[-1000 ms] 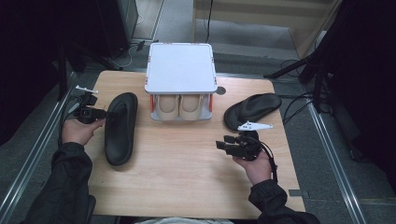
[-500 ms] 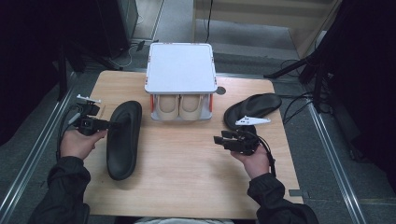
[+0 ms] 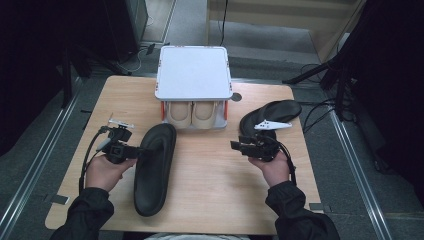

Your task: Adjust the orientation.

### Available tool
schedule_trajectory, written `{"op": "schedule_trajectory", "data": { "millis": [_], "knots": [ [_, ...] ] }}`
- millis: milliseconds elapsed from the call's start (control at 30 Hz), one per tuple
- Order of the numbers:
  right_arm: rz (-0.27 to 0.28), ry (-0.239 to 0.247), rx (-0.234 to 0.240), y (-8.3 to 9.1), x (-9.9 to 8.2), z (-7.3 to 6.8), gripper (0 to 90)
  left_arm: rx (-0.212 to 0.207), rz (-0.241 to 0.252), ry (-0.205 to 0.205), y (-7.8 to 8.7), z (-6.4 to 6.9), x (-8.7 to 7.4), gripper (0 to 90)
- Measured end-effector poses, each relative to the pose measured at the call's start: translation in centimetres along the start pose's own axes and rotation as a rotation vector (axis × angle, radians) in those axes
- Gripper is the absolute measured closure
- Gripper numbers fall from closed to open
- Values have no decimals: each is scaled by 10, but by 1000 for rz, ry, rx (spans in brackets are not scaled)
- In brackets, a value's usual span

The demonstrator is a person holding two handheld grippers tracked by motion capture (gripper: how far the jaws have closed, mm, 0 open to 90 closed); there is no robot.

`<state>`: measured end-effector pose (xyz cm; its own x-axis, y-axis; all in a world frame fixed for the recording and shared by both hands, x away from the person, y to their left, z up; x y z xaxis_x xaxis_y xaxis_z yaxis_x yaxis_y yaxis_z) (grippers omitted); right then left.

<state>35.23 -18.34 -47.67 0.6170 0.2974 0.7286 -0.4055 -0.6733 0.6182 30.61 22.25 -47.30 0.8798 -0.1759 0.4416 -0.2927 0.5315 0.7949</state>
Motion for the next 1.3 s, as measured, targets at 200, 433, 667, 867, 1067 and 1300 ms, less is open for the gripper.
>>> {"op": "schedule_trajectory", "data": {
  "millis": [200,433,667,867,1067,1300],
  "knots": [
    [2,-5,-4,1,1,2,527,-17,-10,-13,-11,13,-1,704],
    [-2,-4,-14,1,1,3,529,-35,-20,-26,-28,21,2,702],
    [-2,-2,-18,3,0,3,530,-50,-37,-10,-45,18,5,699],
    [-2,-8,-26,6,-2,3,529,-89,-49,17,-53,11,4,687],
    [18,-6,-34,11,-4,4,530,-74,-41,-11,-50,13,5,637],
    [23,-11,-42,14,-5,8,532,-69,10,-40,-32,15,6,532]
  ]
}}
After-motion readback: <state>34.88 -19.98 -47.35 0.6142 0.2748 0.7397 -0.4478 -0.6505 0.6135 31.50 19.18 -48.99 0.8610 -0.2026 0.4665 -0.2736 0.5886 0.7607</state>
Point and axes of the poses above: each handheld gripper's, and its own axes: y roughly backward along the jaws, x roughly out of its top, z roughly to its right, the point moved 1 cm from there along -y, roughly forward along the jaws, and after that the axes turned 4 degrees about -z, right-handed, at the moved point
